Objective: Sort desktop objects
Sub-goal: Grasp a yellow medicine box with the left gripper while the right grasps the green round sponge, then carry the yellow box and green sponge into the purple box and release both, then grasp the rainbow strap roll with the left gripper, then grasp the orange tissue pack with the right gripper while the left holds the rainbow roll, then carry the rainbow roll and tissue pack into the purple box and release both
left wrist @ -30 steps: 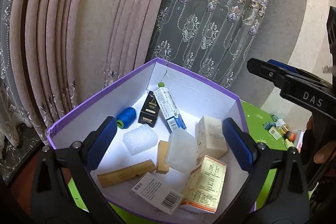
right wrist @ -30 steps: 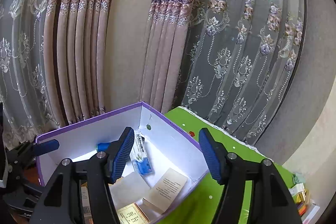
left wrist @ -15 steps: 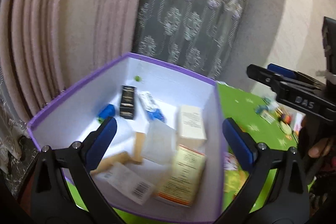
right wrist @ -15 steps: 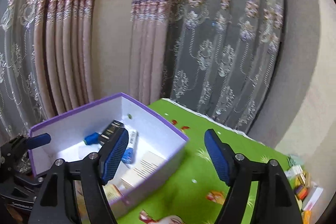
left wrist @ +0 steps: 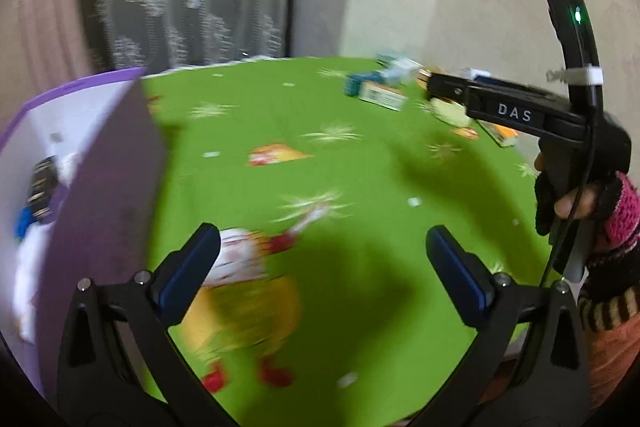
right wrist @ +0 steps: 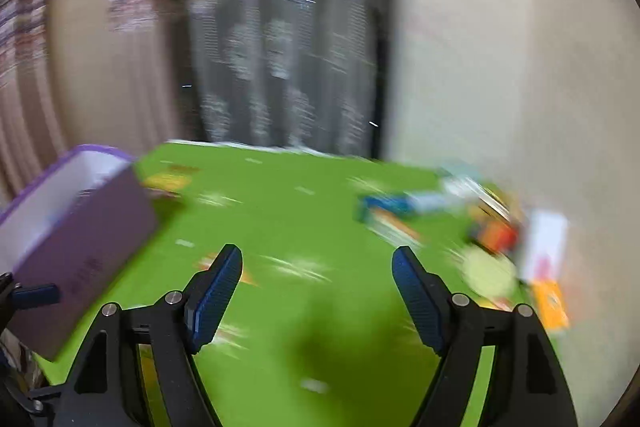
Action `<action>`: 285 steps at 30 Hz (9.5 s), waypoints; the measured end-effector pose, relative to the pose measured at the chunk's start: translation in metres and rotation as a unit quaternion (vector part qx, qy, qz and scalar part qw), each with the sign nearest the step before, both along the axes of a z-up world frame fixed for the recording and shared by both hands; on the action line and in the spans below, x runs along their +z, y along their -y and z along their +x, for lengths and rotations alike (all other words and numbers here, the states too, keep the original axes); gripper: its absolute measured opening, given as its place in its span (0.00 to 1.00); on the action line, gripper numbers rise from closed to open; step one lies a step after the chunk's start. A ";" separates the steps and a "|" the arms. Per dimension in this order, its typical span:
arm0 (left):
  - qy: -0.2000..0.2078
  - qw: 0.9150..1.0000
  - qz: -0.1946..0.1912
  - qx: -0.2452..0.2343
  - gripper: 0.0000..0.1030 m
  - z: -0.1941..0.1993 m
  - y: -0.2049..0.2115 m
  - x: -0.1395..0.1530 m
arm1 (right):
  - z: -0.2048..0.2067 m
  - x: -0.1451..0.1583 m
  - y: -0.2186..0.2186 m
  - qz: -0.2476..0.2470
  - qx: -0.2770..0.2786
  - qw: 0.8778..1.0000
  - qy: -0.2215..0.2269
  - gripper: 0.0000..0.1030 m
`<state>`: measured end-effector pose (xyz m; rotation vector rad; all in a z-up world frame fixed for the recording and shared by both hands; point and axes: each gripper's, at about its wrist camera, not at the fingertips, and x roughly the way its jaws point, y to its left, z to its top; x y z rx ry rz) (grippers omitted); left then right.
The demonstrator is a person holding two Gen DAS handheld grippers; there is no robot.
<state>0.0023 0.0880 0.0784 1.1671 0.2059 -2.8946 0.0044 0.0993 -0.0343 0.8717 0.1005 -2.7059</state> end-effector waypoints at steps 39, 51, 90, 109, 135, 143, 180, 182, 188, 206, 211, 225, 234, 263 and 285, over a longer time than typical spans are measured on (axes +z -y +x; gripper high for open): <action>0.073 0.992 0.075 0.065 0.17 -0.232 -0.039 -0.073 | -0.128 -0.102 -0.115 0.019 -0.111 0.983 0.142 0.78; 0.048 0.995 0.091 0.013 0.17 -0.110 0.009 -0.066 | -0.053 -0.097 -0.083 0.006 -0.090 0.986 0.142 0.78; -0.095 0.993 -0.015 0.072 0.18 0.080 0.065 0.026 | 0.086 0.004 0.079 0.060 0.048 0.997 0.011 0.78; -0.143 0.971 0.004 0.190 0.18 0.135 0.170 0.046 | 0.096 0.079 0.242 0.110 0.182 0.973 -0.086 0.78; -0.127 0.946 0.027 0.296 0.95 0.153 0.230 0.018 | 0.055 0.069 0.333 0.096 0.223 0.968 -0.059 0.88; -0.128 0.951 0.017 0.282 0.95 0.144 0.210 0.029 | 0.050 0.072 0.285 0.068 0.200 0.976 -0.055 0.88; 0.050 0.990 -0.020 -0.129 0.99 -0.149 -0.122 -0.066 | 0.015 -0.035 -0.162 -0.037 -0.164 0.983 0.071 0.88; 0.069 0.987 -0.033 -0.140 0.99 -0.171 -0.132 -0.071 | 0.003 -0.040 -0.163 -0.039 -0.164 0.982 0.086 0.88; 0.098 0.978 -0.064 -0.173 1.00 -0.215 -0.154 -0.083 | -0.026 -0.049 -0.177 -0.042 -0.175 0.978 0.106 0.86; 0.062 0.996 -0.022 -0.063 0.61 -0.157 -0.052 -0.070 | -0.105 -0.092 -0.156 -0.039 -0.280 0.948 0.144 0.93; 0.065 0.997 -0.017 -0.031 0.61 -0.128 -0.014 -0.072 | -0.091 -0.081 -0.079 0.014 -0.077 0.993 0.088 0.89; 0.057 0.998 0.007 -0.024 0.62 -0.131 0.007 -0.078 | -0.102 -0.085 -0.139 -0.026 -0.266 0.953 0.143 0.89; 0.053 0.998 0.017 -0.022 0.62 -0.131 0.007 -0.079 | -0.144 -0.096 -0.131 0.026 -0.256 0.954 0.153 0.50; 0.000 0.999 -0.003 0.035 0.62 -0.015 0.040 -0.031 | 0.019 -0.068 0.005 0.003 -0.021 0.994 0.107 0.50; -0.127 0.986 -0.040 0.102 0.62 0.098 0.093 0.059 | 0.091 0.031 0.130 0.044 0.104 0.994 -0.007 0.50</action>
